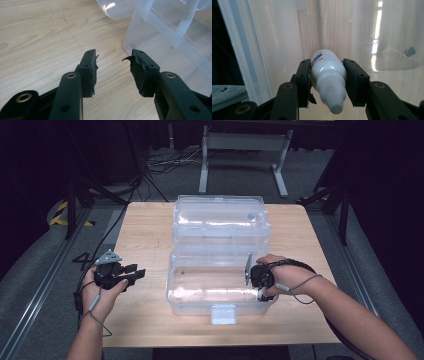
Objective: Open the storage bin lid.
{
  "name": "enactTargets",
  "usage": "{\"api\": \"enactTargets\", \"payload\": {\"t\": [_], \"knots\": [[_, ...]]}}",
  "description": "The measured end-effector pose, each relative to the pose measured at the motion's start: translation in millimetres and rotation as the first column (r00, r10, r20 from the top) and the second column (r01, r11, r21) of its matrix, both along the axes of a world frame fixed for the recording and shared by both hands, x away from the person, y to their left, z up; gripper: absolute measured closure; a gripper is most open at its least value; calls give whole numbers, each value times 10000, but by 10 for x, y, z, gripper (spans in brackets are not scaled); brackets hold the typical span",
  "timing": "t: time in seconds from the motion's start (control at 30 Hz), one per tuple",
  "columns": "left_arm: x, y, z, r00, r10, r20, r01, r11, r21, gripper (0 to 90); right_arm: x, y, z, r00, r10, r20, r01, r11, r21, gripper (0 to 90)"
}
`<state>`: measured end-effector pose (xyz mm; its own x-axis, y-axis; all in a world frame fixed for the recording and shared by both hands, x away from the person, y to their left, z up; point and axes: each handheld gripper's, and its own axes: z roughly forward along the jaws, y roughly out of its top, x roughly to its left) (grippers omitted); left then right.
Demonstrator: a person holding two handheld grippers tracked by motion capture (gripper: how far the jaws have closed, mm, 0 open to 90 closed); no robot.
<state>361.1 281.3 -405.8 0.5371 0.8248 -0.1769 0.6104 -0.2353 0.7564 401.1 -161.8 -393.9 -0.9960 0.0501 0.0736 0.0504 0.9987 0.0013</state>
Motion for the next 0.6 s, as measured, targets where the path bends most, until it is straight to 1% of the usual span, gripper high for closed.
{"api": "enactTargets", "payload": {"t": [0.13, 0.2, 0.6], "knots": [[0, -1, -1, 10000, -5, -11, 5, 10000, -3, 572, 2, 7, -33, 10000, 42, 14, -41, 9999, -120, 600], [0, 0, 0, 10000, -3, -7, 3, 10000, -1, 572, 3, 5, -47, 10000, -22, 20, 22, 10000, -88, 600], [1, -3, 0, 10000, -3, -14, 3, 10000, -4, 572, 7, 6, -84, 10000, 12, -60, -13, 9999, -125, 600]]}}
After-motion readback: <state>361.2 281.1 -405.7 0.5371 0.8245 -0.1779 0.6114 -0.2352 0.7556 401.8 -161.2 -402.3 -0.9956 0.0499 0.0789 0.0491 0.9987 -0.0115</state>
